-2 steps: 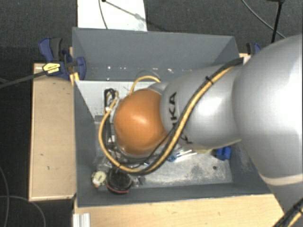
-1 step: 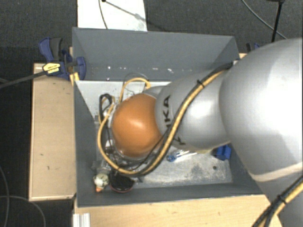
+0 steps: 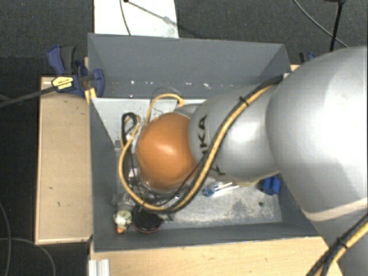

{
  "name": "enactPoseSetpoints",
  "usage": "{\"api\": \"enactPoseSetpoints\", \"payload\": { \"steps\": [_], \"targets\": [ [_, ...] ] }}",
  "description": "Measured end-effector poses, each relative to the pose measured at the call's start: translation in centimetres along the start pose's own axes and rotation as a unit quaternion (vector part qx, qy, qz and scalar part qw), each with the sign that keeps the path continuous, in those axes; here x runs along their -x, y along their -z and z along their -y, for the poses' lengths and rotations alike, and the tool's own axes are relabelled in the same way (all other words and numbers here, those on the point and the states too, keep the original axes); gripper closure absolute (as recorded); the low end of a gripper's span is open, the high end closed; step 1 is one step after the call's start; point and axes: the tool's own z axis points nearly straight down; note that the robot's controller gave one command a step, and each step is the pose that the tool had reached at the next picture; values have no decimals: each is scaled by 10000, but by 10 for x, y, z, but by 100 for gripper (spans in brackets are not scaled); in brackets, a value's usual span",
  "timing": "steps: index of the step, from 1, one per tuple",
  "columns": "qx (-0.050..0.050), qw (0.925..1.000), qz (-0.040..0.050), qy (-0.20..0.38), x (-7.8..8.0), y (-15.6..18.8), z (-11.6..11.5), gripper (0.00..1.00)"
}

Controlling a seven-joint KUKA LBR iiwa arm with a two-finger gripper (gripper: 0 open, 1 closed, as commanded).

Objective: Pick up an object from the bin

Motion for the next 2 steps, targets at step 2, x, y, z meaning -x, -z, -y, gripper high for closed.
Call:
{"api": "enactPoseSetpoints", "payload": {
  "steps": [2],
  "targets": [
    [28,10000,4,-56,-1,75,4,100]
  ]
}}
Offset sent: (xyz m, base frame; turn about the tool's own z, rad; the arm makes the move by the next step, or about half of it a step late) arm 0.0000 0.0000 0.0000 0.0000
